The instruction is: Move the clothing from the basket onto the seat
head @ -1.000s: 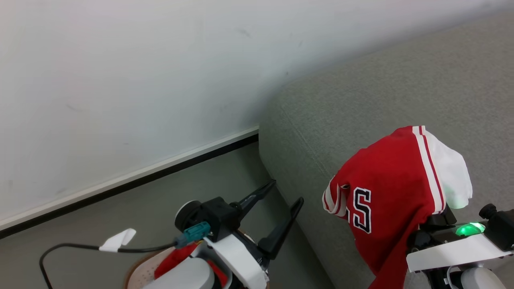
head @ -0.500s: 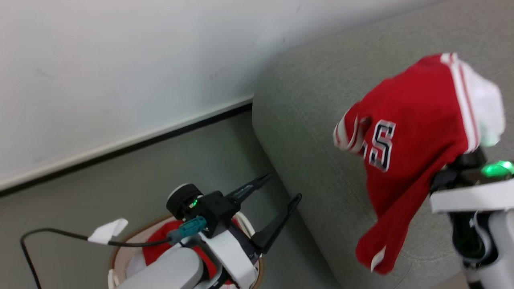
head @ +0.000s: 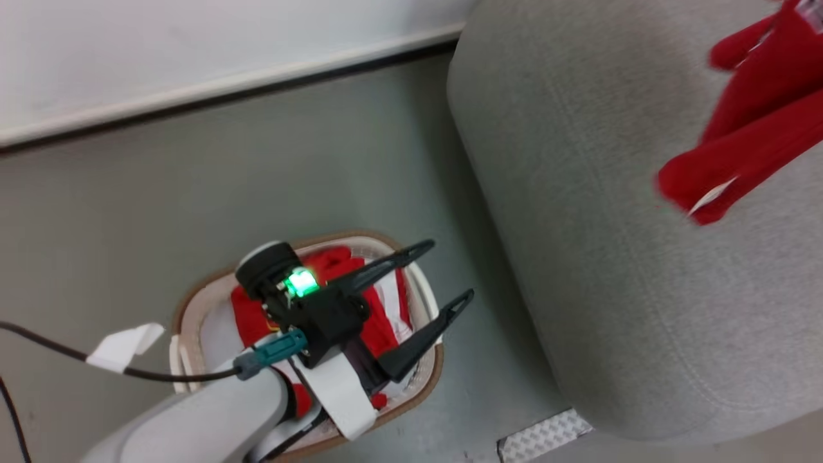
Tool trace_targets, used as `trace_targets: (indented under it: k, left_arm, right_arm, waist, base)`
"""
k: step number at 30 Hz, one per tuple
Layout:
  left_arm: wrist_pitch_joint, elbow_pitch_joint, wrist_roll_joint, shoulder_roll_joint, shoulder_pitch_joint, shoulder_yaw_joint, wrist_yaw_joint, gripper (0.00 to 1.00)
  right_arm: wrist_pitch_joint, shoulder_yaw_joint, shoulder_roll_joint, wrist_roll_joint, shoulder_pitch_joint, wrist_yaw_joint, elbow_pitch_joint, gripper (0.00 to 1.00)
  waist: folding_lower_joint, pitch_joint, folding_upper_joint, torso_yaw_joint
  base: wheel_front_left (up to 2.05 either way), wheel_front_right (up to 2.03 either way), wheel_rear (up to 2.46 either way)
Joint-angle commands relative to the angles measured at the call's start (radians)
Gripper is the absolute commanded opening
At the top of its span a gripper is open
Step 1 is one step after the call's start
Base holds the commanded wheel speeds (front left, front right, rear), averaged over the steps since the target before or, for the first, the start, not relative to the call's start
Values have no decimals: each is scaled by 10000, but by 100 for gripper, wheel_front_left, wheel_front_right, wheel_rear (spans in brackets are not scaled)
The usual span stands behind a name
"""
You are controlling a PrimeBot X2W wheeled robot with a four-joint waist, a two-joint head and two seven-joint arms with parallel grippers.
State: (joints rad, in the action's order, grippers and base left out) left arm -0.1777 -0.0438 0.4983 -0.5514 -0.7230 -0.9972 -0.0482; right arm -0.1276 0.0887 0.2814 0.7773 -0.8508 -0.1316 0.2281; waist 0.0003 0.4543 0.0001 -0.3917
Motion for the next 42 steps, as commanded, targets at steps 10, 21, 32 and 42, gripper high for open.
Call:
trace_targets:
  k: [10,21,32,42]
  left_arm:
    - [162,-613,-252,-628,-534,208,-121,100]
    - [-25,-425,-92,-871,-285,212,-52,100]
    - [-158,-11,220,-494,-9,103,107,100]
    - [-514,853,662,232,505,113,351,100]
  right_arm:
    - [1296,2260,271,-2324,-1561,18,1789,0]
    - [3236,2516,345,-5726,-677,20,3702,25]
    - [4579,1375,280,-6452,274,20,4249,100]
    - [5791,-646,1097,-5946,1538,20,3095,100]
  waist:
    - [-3,1868,-1,891]
    - [-3,1870,-1,1010]
    - [-3,793,-1,902]
    - [-3,-1050,-1,910]
  base:
    - [0,0,0]
    - [0,0,0]
    - [0,0,0]
    - [0,0,0]
